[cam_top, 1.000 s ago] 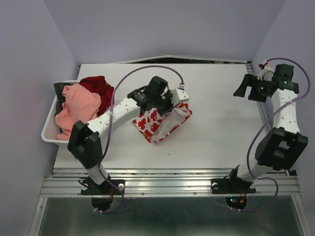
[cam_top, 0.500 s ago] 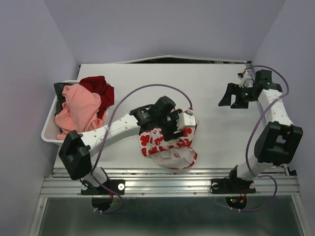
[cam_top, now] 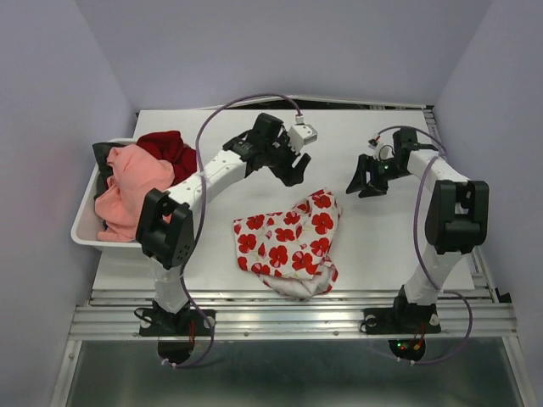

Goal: Fold and stack the skirts
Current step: Move the skirt to the center of the board, then flatten the skirt out

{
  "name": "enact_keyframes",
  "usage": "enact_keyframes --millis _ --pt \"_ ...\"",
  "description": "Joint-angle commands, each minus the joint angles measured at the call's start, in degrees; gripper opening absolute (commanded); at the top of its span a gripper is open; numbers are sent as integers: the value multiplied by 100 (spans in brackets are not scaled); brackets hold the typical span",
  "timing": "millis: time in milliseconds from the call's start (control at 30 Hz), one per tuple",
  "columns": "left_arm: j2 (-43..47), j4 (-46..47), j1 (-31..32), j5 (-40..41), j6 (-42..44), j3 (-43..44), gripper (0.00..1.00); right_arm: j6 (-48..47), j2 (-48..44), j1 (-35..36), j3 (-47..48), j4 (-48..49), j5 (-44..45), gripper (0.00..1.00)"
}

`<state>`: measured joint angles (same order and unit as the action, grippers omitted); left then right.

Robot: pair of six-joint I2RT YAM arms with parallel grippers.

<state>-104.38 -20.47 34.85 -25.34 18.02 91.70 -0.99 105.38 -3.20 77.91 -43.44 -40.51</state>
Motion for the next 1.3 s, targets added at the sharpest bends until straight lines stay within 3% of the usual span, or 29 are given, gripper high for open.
enact_keyframes --millis 0,333,600,800,900,1033,1100,1200,1233,1267 --pt "-284 95 363 203 -834 577 76 407 412 65 67 310 130 65" --pt "-575 245 2155 2173 -800 341 76 275 413 65 -627 345 184 55" --pt "-618 -220 3193 3455 -563 15 79 293 492 65 -821 459 -35 55" --pt "-1040 -501 3370 4440 -809 50 79 372 536 65 -856 582 -272 57" --pt "-1085 -537 3362 4538 -800 6 77 416 588 65 -891 626 -492 58" --pt "-1006 -511 3274 4591 -747 -73 60 477 711 65 -909 775 -624 61" --pt "-927 -546 3064 4452 -686 -21 33 469 869 188 -865 828 -564 61" --pt "-839 -651 2495 3848 -712 242 7 495 1054 250 -830 916 -493 58" --pt "-752 -712 2309 3696 -791 313 0 504 1107 250 -821 1003 -467 57" --pt "-725 -748 1924 3207 -852 496 0 521 1229 311 -804 1039 -466 52"
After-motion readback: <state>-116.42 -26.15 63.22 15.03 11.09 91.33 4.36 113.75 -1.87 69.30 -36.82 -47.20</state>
